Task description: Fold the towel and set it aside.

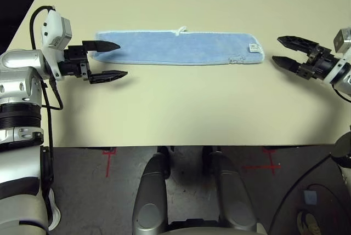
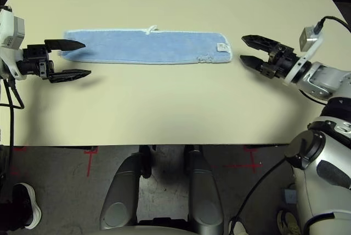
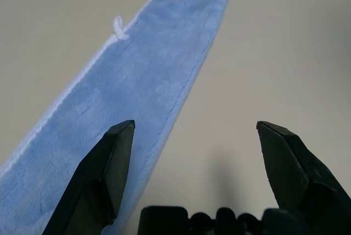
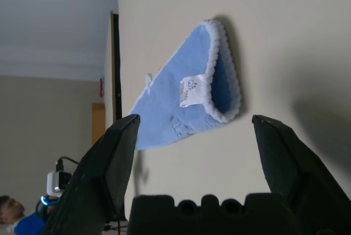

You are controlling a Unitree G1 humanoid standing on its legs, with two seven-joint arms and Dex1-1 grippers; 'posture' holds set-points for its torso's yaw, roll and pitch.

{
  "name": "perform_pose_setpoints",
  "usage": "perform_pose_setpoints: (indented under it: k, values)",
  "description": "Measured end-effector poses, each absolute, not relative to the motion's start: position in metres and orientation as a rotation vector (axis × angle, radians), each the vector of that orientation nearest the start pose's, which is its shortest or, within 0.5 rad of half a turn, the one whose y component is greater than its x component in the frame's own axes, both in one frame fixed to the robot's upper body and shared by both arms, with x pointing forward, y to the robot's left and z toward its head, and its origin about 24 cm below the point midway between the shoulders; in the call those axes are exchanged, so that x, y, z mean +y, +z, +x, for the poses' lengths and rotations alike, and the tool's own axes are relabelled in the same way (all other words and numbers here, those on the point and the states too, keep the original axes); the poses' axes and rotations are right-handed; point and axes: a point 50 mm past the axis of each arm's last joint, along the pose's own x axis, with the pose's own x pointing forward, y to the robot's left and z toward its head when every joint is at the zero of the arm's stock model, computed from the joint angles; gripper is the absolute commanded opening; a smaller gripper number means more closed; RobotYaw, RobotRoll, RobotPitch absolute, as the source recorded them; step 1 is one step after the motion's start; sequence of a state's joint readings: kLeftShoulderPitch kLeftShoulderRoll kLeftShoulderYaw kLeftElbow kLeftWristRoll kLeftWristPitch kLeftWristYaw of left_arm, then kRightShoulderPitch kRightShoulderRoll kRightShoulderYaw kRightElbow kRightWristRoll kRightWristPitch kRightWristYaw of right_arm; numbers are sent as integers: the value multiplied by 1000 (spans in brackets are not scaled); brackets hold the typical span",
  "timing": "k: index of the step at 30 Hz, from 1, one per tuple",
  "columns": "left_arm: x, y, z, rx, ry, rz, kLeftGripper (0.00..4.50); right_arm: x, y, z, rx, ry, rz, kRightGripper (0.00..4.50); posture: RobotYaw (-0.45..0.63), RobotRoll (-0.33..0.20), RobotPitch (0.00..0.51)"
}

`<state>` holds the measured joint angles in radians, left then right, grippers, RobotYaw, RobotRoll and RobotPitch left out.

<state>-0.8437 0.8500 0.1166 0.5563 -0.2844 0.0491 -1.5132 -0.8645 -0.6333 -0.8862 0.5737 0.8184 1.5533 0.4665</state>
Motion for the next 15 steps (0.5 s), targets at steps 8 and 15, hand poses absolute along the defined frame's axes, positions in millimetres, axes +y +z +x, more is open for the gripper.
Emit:
perform_pose_setpoints:
  k: [8, 15]
  values:
    - [273, 250, 318, -28, -1131, 535, 4500, -276, 182, 305, 420, 647, 1116, 4466, -40, 0, 341]
    - [275, 248, 320, -22, -1125, 523, 4500, -250, 182, 318, 419, 659, 1127, 4466, -38, 0, 341]
